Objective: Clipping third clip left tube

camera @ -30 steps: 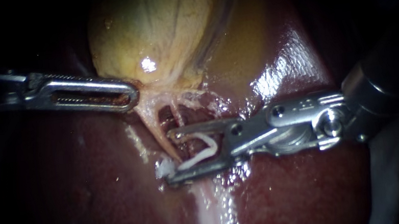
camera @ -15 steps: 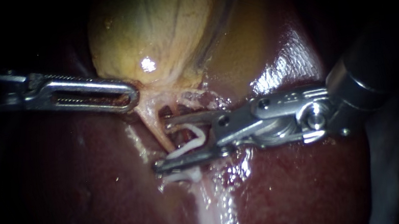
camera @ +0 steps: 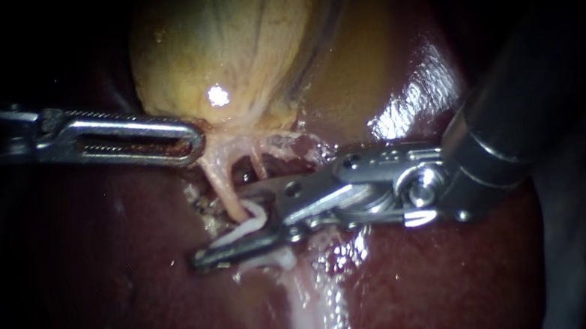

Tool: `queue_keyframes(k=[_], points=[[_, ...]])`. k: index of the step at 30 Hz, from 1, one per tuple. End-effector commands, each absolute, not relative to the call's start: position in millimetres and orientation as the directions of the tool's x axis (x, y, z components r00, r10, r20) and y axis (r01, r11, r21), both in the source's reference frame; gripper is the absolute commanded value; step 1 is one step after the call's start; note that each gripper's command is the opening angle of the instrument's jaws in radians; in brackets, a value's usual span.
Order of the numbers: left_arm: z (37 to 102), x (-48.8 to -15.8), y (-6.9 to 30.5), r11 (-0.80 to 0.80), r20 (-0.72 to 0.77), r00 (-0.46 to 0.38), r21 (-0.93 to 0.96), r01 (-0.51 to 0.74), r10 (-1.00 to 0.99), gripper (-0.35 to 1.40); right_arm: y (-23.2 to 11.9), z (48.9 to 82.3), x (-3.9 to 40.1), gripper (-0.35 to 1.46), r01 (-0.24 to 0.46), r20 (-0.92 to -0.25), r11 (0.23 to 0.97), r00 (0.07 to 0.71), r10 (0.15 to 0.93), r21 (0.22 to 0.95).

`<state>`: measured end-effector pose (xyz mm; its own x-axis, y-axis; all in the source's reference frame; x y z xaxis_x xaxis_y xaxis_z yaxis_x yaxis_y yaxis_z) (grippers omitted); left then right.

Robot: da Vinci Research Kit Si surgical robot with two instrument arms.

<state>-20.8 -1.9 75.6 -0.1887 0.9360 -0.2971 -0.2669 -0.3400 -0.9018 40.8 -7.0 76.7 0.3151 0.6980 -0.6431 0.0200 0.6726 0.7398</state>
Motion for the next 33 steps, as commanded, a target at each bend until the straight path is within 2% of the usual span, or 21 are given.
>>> queue_keyframes(k=[1, 33], points=[[75.6, -20.8, -1.9, -0.34, -0.297, -0.188, -0.902, -0.267, 0.936, -0.35, -7.0, 76.7, 40.9, 0.44, 0.02, -0.643, 0.672, 0.313, 0.699, 0.741], [75.8, -21.2, -1.9, -0.34, -0.297, -0.187, -0.901, -0.269, 0.936, -0.35, -5.4, 77.1, 41.8, 0.31, -0.005, -0.647, 0.67, 0.258, 0.718, 0.742]])
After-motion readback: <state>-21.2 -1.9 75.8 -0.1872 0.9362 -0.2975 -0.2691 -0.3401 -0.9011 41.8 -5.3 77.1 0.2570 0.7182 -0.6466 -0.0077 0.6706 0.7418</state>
